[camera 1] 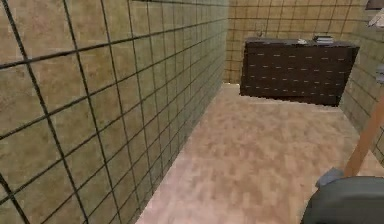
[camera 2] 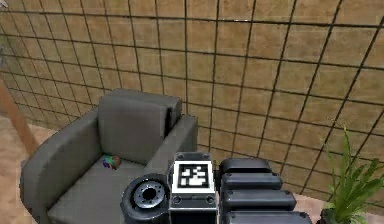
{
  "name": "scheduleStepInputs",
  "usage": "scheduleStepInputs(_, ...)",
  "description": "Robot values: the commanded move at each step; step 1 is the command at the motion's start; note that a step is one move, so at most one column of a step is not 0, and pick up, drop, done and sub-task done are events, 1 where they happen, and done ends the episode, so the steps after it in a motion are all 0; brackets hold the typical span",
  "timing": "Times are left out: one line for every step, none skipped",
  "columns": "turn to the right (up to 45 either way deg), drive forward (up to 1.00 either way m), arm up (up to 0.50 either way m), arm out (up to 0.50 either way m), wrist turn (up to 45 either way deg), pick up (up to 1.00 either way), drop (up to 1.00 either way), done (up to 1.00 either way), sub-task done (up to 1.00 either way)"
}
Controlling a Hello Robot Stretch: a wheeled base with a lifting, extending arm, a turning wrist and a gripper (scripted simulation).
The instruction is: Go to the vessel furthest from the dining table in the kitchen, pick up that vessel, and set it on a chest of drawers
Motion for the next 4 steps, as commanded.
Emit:
scheduleStepInputs(0.0,0.1,0.0,0.0,0.0,0.0,0.0,0.0,0.0)
scheduleStepInputs(-21.0,0.0,0.0,0.0,0.0,0.0,0.0,0.0,0.0)
scheduleStepInputs(0.0,0.05,0.0,0.0,0.0,0.0,0.0,0.0,0.0)
scheduleStepInputs(27.0,0.0,0.0,0.0,0.0,0.0,0.0,0.0,0.0)
